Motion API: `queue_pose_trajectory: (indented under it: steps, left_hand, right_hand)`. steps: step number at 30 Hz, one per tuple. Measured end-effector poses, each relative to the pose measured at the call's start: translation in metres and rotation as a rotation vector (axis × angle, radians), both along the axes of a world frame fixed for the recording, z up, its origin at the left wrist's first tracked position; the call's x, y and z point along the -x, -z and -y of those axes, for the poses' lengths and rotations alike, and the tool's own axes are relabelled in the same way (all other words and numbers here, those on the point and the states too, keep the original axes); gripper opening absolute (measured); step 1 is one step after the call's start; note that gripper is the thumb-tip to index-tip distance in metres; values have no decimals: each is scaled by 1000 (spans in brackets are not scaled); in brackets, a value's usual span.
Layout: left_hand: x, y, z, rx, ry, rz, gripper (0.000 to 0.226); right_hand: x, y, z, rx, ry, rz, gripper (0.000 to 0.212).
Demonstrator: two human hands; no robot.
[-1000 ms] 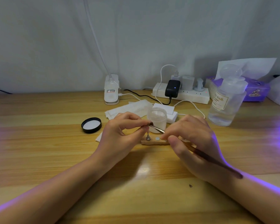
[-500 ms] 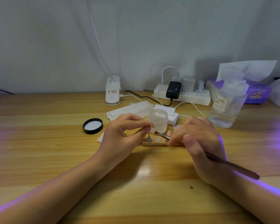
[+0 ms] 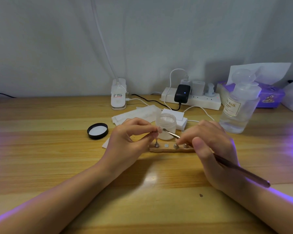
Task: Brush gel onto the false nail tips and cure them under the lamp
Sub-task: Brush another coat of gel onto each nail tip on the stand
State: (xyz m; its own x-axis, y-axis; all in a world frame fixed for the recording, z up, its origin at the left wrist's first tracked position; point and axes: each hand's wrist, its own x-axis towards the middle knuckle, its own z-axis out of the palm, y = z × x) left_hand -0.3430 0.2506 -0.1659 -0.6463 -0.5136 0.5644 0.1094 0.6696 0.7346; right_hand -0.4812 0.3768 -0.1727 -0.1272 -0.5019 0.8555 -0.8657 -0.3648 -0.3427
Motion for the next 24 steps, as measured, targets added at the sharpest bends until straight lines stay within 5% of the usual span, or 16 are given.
queue_pose_trajectory:
  steps: [4, 12, 20, 24]
  left_hand:
    - [0, 0, 0, 15, 5, -12, 17]
    - [1, 3, 3, 67, -18, -71, 18]
    - [2, 1, 1, 27, -12, -103, 20]
    - [1, 1, 1, 31, -25, -87, 17]
  right_hand:
    - [-1, -1, 2, -64, 26, -23, 34]
    - [1, 1, 1, -14, 15, 80, 42]
    - [-3, -4, -1, -45, -10, -130, 33]
    - [-1, -3, 1, -40, 56, 27, 39]
